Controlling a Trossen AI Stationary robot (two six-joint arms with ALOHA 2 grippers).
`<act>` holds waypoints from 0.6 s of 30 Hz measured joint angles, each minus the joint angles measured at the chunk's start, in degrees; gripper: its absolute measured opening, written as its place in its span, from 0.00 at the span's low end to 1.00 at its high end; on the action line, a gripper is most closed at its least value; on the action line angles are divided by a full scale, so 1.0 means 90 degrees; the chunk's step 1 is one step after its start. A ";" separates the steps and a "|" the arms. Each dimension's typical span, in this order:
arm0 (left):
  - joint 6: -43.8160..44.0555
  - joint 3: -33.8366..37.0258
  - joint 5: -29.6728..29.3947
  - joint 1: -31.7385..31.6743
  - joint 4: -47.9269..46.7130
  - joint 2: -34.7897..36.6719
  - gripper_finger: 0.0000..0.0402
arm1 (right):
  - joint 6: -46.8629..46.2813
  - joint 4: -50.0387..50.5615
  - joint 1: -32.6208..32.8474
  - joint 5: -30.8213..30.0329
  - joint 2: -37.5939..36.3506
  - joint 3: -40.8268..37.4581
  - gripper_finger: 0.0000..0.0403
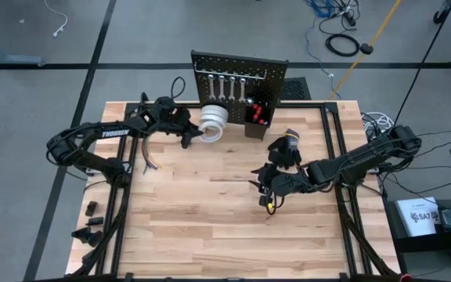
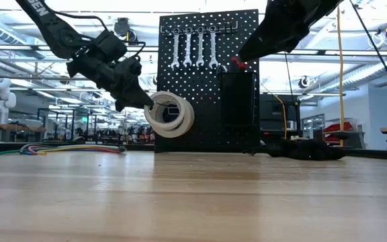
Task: Hang tools onto peg board
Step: Hang the white tape on the peg board
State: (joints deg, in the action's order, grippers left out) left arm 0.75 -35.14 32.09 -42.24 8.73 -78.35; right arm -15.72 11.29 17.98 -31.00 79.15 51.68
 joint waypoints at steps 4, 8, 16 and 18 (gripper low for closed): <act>0.0039 0.0005 -0.0583 -0.0029 -0.0038 0.0016 0.37 | -0.0080 0.0002 0.0014 0.0005 0.0000 0.0000 0.36; 0.0040 0.0005 -0.0854 -0.0015 -0.0136 0.0049 0.41 | -0.0080 0.0005 0.0010 0.0123 0.0000 0.0000 0.36; 0.0014 0.0005 -0.0838 -0.0018 -0.0607 0.0095 0.42 | -0.0130 0.0053 0.0014 0.0144 0.0000 0.0000 0.36; -0.0103 0.0005 -0.0832 -0.0015 -0.0705 0.0109 0.42 | -0.0207 0.0137 0.0014 0.0144 0.0000 0.0000 0.36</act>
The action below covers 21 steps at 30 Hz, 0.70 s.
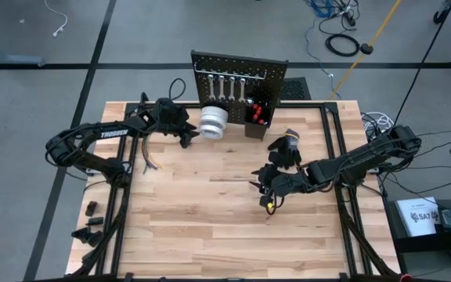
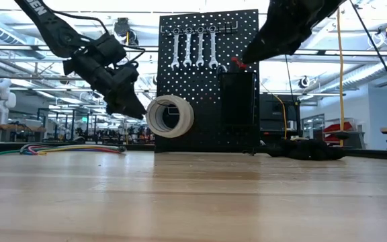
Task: Hang tools onto peg board
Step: Hang the white tape on the peg board
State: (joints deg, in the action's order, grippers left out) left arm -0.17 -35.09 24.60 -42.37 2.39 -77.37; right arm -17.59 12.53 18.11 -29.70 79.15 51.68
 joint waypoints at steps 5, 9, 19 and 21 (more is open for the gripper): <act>-0.0189 0.0005 -0.0030 0.0000 -0.0151 0.0376 0.42 | -0.0298 0.0402 0.0000 0.0007 0.0000 0.0000 0.36; -0.0241 0.0005 -0.0398 0.0001 -0.0499 0.1009 0.42 | -0.0306 0.0474 0.0000 0.0008 0.0000 0.0000 0.36; -0.0007 0.0005 -0.0906 0.0233 -0.1193 0.2908 0.43 | -0.0306 0.0601 0.0005 0.0006 -0.0021 0.0000 0.36; 0.0130 0.0005 -0.0900 0.0492 -0.1171 0.3147 0.43 | -0.0306 0.0605 0.0005 0.0007 -0.0035 0.0000 0.36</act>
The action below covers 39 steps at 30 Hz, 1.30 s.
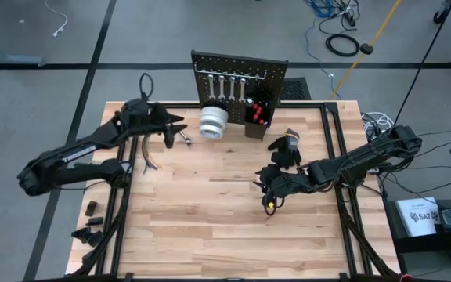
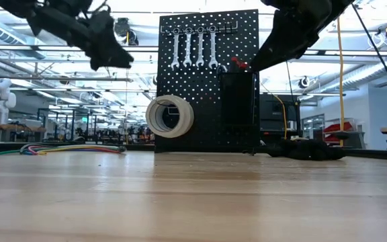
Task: Hang tools onto peg board
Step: Hang the white tape on the peg board
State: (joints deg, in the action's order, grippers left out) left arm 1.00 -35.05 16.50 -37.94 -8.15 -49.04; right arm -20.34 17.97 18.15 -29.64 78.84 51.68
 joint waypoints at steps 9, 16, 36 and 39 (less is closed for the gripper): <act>0.0011 -0.0002 -0.0341 0.1019 0.0356 -0.0218 0.42 | 0.0023 -0.0007 0.0000 -0.0037 -0.0021 0.0000 0.36; 0.0009 -0.0002 -0.0343 0.1178 0.1946 -0.1574 0.41 | -0.0004 -0.0010 0.0000 -0.0041 -0.0020 0.0000 0.36; -0.0416 -0.0007 -0.1230 0.1176 0.2902 -0.3091 0.41 | 0.0007 0.0070 -0.0010 -0.0054 -0.0016 0.0000 0.36; -0.0491 -0.0007 -0.1378 0.1176 0.2898 -0.3091 0.41 | 0.0044 0.0056 -0.0010 -0.0057 -0.0016 0.0000 0.36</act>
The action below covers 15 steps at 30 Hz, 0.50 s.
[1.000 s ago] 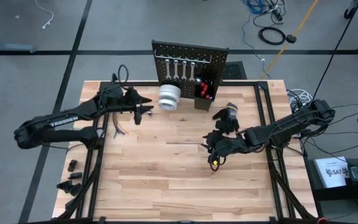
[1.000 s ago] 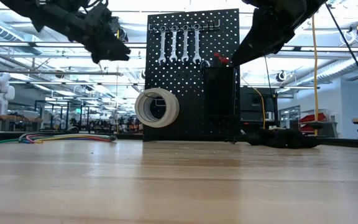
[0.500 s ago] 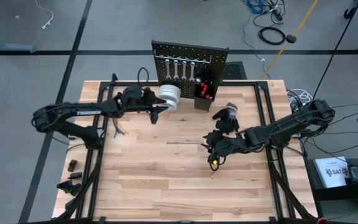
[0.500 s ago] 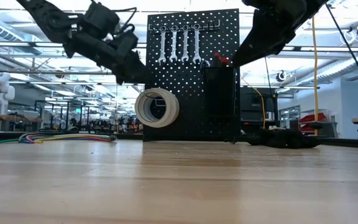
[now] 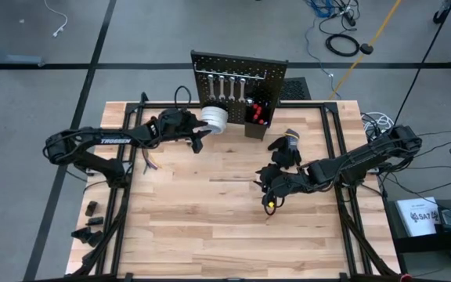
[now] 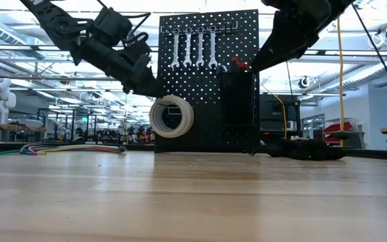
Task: Hang tools onto peg board
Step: Hang the white tape on the peg board, then adjust the peg board on the table
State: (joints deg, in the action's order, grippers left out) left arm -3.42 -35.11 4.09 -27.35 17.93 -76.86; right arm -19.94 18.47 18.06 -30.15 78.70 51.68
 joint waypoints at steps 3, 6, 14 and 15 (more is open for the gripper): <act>-0.0018 0.0000 0.0114 0.0000 0.0060 0.0000 0.41 | 0.0002 -0.0014 0.0002 0.0000 0.0000 0.0000 0.36; -0.0019 0.0002 0.0296 0.0000 0.0112 0.0068 0.41 | -0.0016 -0.0016 0.0002 0.0009 0.0000 0.0000 0.36; -0.0010 0.0002 0.0060 0.0003 -0.0056 0.0865 0.41 | 0.0131 -0.0017 0.0002 0.0023 -0.0105 0.0000 0.36; -0.0008 0.0002 -0.0243 0.0007 -0.0102 0.0999 0.41 | 0.0130 -0.0022 0.0002 0.0021 -0.0140 0.0000 0.36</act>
State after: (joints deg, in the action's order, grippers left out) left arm -3.49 -35.09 1.91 -27.29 17.01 -67.87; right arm -18.77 18.27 18.09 -29.96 77.44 51.68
